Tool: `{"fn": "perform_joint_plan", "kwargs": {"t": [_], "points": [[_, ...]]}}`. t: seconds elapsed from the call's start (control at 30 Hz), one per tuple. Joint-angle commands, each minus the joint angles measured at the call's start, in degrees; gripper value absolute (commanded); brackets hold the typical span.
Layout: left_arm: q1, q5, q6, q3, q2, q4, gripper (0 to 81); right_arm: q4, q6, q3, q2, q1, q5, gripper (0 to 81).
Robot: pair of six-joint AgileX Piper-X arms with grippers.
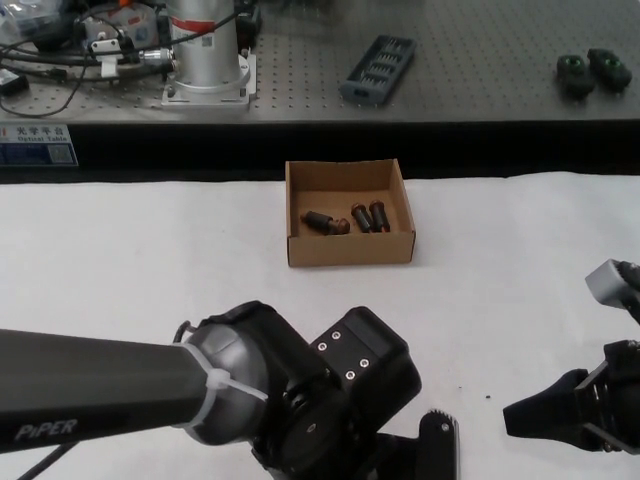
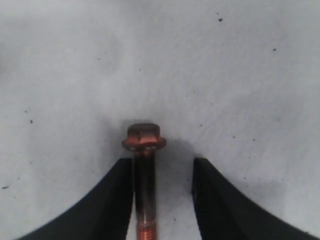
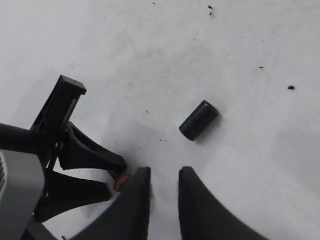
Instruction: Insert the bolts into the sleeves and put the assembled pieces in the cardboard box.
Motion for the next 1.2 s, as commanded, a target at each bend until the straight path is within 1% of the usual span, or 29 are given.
{"fn": "perform_joint_plan", "kwargs": {"t": [0.0,0.07,0.1,0.23,0.3,0.37,0.47,0.6,0.7,0.87,0.97,1.03,1.1,1.17], "points": [[-0.5,-2.9,0.9,-0.3,1.1,0.0,29.2,-0.5,0.1,0.0,-0.7,-0.4,-1.2,16.7],[-0.5,-4.6,0.8,-0.3,1.1,0.0,26.6,-0.5,0.1,0.0,-0.7,-0.4,-1.2,16.7],[-0.5,-5.4,0.8,-0.3,1.1,0.1,24.1,-0.5,0.1,0.0,-0.7,-0.4,-1.2,16.7],[-0.5,-7.7,0.8,-0.3,1.1,0.3,11.6,-0.5,0.1,0.0,-0.7,-0.4,-1.3,16.7],[-0.5,-7.9,0.7,-0.3,1.1,0.6,7.4,-0.5,0.1,0.0,-0.7,-0.4,-1.4,16.7],[-0.5,-8.7,-1.1,-0.3,1.1,0.7,5.2,-0.5,0.1,0.0,-0.7,-0.4,-1.4,16.7],[-0.3,-8.9,-7.3,-1.0,1.1,0.5,5.1,-0.4,2.4,0.0,-0.7,-0.4,-1.3,16.7],[1.1,-8.8,-15.7,-3.1,0.9,-0.9,5.1,-0.5,6.6,0.0,-0.7,-0.4,0.2,16.7],[3.0,-7.8,-23.7,-4.2,-0.4,-4.2,5.1,-0.5,8.5,0.0,-0.7,-0.4,3.3,16.7],[7.0,-7.0,-38.2,-4.4,-5.4,-8.6,5.1,-0.5,10.8,0.0,-0.7,-0.4,3.5,16.7],[9.4,-7.0,-43.1,-4.2,-8.8,-8.6,5.1,-0.5,14.1,0.0,-0.7,-0.4,5.7,16.7],[11.0,-7.1,-46.4,-4.2,-11.1,-8.5,5.1,-1.2,17.1,0.0,-0.5,-0.4,5.9,16.8],[12.8,-7.4,-48.6,-4.2,-13.4,-8.5,5.1,-3.0,21.6,0.0,0.0,-0.2,6.0,19.0],[14.6,-7.5,-49.5,-4.2,-15.8,-8.5,5.1,-5.6,26.1,-0.1,0.8,0.4,6.5,23.5]]}}
